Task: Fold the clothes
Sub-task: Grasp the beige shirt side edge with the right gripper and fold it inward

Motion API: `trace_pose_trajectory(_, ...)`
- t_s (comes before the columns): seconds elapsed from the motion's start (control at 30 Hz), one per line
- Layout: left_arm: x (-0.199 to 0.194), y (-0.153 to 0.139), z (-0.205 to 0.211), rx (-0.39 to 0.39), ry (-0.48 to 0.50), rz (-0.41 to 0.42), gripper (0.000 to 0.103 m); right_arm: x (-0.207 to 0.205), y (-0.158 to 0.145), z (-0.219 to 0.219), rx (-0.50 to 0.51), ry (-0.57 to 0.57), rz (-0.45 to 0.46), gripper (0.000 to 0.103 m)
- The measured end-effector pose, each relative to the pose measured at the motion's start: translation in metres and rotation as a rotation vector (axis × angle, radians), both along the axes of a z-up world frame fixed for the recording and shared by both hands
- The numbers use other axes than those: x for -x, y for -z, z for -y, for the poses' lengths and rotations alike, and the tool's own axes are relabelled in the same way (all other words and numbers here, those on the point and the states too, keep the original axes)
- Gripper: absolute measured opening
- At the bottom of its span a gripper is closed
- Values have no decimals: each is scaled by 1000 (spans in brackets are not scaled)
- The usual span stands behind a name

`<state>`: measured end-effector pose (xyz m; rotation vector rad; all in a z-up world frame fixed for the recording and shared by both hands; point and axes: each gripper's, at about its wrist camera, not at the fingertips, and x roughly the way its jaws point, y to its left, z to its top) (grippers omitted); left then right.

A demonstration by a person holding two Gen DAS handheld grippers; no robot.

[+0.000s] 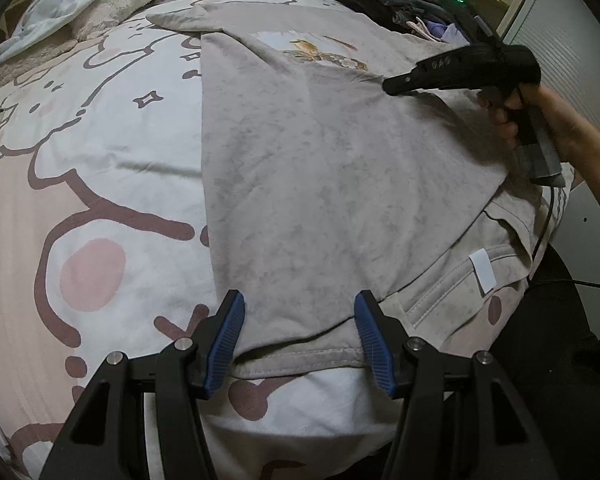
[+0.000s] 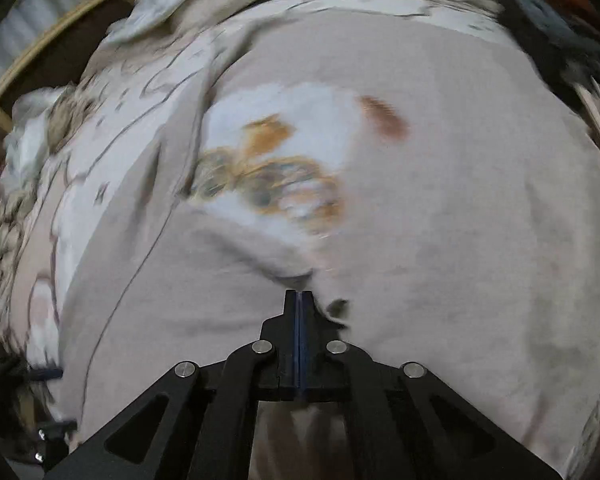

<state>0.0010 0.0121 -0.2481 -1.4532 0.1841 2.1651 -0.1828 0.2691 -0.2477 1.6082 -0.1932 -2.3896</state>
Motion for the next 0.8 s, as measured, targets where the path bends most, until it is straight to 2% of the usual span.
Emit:
trace_pose_trajectory(0.03,0,0,0,-1,0,1,57,0,0,-8,11,36,-3,0)
trace_pose_trajectory(0.17,8,-6,5,-35,-8,46,57,-17,-29,-1,18,47,-92,0)
trace_pose_trajectory(0.23,20,-15,12,-85,-33,94,57,-20,-32,6,85,15,-86,0)
trace_pose_trajectory(0.27,27,-23,17,-116,-49,110,57,-21,-29,11,88,-6,-76,0)
trace_pose_trajectory(0.33,54,-52,32,-194,-85,81,57,-22,-12,19,40,-40,-26,0)
trace_pose_trajectory(0.4,83,-76,44,-242,-106,41,57,-22,7,18,42,-36,21,0)
trace_pose_trajectory(0.5,142,-107,53,-292,-138,-10,57,-29,17,3,133,-3,-14,0)
trace_pose_trajectory(0.6,211,-125,45,-276,-166,-72,57,-33,19,-3,172,20,-31,0)
trace_pose_trajectory(0.7,282,-122,28,-268,-211,-65,57,-39,17,2,145,19,-70,0)
trace_pose_trajectory(0.8,348,-101,16,-262,-298,-22,57,-42,18,11,111,13,-105,0)
